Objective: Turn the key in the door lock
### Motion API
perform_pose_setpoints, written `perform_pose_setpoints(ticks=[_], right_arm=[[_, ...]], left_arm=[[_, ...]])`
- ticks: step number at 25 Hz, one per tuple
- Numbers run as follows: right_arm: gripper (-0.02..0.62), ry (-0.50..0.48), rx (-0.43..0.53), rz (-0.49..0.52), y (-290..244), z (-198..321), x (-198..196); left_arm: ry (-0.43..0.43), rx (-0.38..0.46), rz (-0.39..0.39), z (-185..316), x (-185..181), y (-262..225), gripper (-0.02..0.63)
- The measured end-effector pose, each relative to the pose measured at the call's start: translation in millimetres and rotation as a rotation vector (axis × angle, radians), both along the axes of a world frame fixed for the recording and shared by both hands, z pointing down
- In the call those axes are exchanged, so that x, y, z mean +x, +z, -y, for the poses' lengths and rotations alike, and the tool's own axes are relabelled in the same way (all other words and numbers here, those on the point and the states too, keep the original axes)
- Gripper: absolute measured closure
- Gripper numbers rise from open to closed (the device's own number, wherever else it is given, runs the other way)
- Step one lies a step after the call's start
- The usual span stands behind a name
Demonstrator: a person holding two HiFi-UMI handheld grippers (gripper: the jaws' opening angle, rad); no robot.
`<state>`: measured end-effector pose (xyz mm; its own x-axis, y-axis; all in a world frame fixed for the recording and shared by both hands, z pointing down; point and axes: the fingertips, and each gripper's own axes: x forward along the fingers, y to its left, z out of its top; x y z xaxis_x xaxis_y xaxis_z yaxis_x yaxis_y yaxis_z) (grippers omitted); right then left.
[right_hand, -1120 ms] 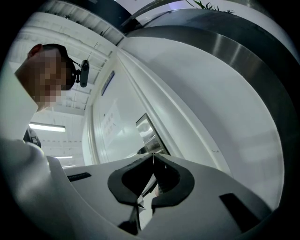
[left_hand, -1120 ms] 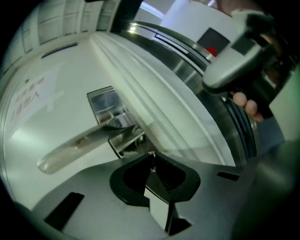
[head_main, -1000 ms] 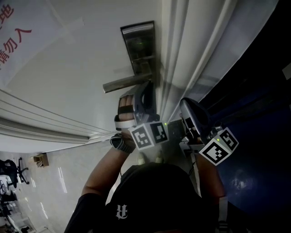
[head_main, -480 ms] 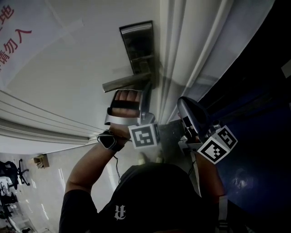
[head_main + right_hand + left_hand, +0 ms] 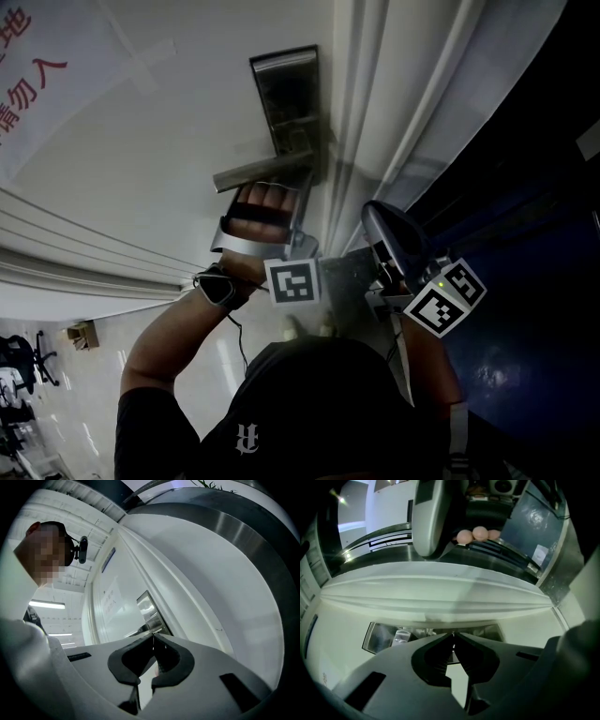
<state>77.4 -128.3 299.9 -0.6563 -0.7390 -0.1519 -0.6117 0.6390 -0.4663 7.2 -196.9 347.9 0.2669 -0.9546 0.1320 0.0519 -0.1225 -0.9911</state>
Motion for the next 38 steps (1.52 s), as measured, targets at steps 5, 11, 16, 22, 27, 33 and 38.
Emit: perform_pose_setpoints(ticks=[5,11,16,22,27,33,38], right_arm=[[0.581,-0.002,-0.001,-0.008,0,0,-3],[0.581,-0.005,0.000,-0.013,-1,0,-8],[0.581,-0.004,0.003,-0.015,-3,0,-10],[0.581,-0.005,0.011,-0.017,-6,-1,-13],[0.581,-0.004,0.011,-0.020,-6,-2,-12],[0.581,0.001,0.014,-0.018,-7,-4,-8],[0.581,0.007,0.009,-0.020,-6,-6,-4]], left_arm=[[0.028,0.012,-0.014,-2,4,-2,0.573],[0.069,0.011,-0.083,-19,6,-6,0.509],[0.099,0.004,-0.264,-34,0,-12,0.511],[0.103,-0.079,-0.642,-46,-9,-20,0.511],[0.084,-0.375,-1.155,-44,-17,-17,0.511],[0.129,-0.926,-1.977,-27,-19,-3,0.511],[0.142,-1.055,-2.438,-10,-30,1,0.511]])
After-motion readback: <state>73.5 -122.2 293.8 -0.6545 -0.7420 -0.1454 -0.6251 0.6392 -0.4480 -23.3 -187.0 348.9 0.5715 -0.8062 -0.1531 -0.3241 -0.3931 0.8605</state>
